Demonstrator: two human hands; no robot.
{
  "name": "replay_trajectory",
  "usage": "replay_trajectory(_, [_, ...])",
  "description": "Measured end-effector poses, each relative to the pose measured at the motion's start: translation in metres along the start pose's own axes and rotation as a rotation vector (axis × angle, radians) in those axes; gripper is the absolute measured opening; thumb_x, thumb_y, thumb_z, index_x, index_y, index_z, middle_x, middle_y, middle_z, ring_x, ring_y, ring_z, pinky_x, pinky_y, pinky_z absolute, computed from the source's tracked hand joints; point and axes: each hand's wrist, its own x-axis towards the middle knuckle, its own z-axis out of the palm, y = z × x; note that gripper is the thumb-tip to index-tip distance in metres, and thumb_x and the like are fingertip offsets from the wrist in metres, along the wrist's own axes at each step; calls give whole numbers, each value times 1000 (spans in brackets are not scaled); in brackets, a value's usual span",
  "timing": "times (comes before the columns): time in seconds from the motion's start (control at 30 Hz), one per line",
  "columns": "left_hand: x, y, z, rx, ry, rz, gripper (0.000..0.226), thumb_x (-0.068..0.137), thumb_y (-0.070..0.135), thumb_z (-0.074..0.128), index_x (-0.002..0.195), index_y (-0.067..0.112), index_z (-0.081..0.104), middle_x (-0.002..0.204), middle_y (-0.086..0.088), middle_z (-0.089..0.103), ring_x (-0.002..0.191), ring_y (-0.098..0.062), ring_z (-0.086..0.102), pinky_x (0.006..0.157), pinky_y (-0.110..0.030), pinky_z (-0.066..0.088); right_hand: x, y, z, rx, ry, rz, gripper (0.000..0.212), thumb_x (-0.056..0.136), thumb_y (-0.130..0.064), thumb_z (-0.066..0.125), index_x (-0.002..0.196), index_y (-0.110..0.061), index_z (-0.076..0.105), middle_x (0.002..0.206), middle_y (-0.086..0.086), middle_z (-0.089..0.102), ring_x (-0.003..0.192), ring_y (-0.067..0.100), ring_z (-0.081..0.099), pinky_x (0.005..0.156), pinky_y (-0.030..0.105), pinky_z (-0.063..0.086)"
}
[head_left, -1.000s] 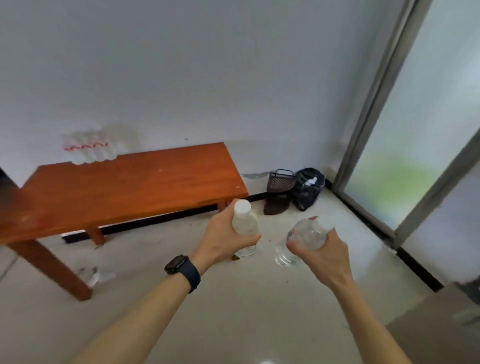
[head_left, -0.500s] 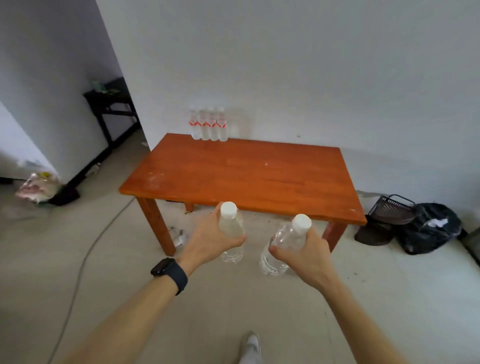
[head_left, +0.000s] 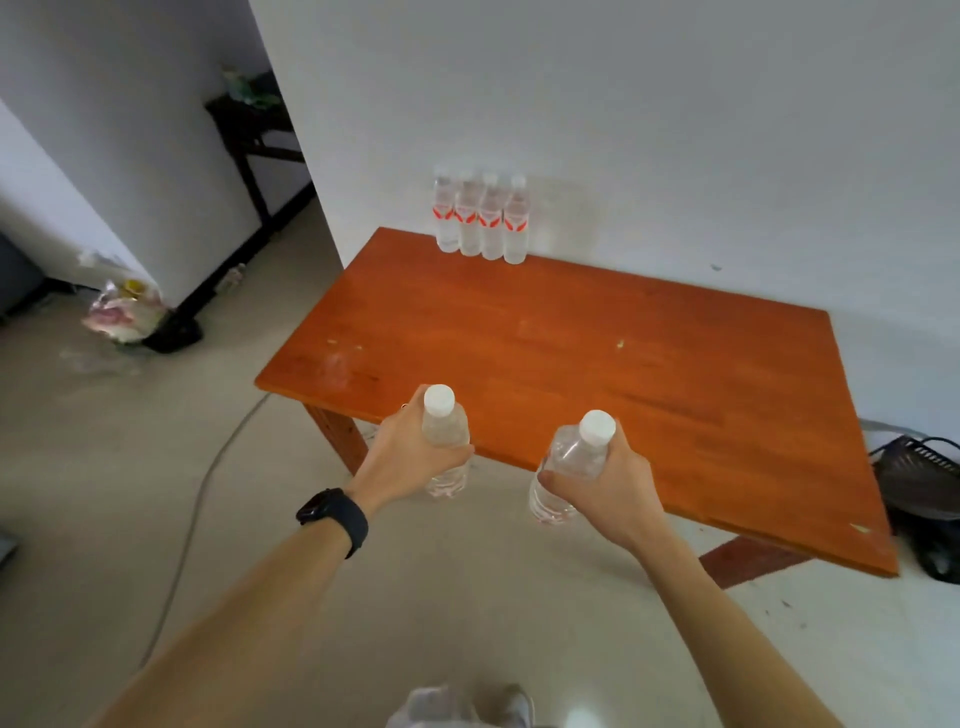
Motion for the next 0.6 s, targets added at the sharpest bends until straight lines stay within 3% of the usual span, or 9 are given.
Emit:
replay_trajectory(0.13, [61,-26,-12,7,-2,-50,62,77,39,86,123,34,45,107,16,61,98,-1,59,78,-16,45,69,-12,25,-22,-32,32,63,67,-37,85,116,-25,47,100,-6,65,87,13,65,74,35,57])
replay_trajectory(0.37, [201,-88,-43,34,-69,-110,70,73,50,85,127,25,49,107,11,67,97,-8,67,82,-26,57,197,-42,89,-54,-22,102,78,72,-38,86,129,-16,38,108,1,61,91,22,64,60,24,47])
replay_trajectory(0.6, [358,-130,-82,111,-255,-75,70,70,61,80,125,26,54,106,11,69,97,-13,70,87,-39,62,325,-88,147,-59,-8,198,68,73,-31,85,122,-24,38,109,-3,62,92,17,65,75,34,60])
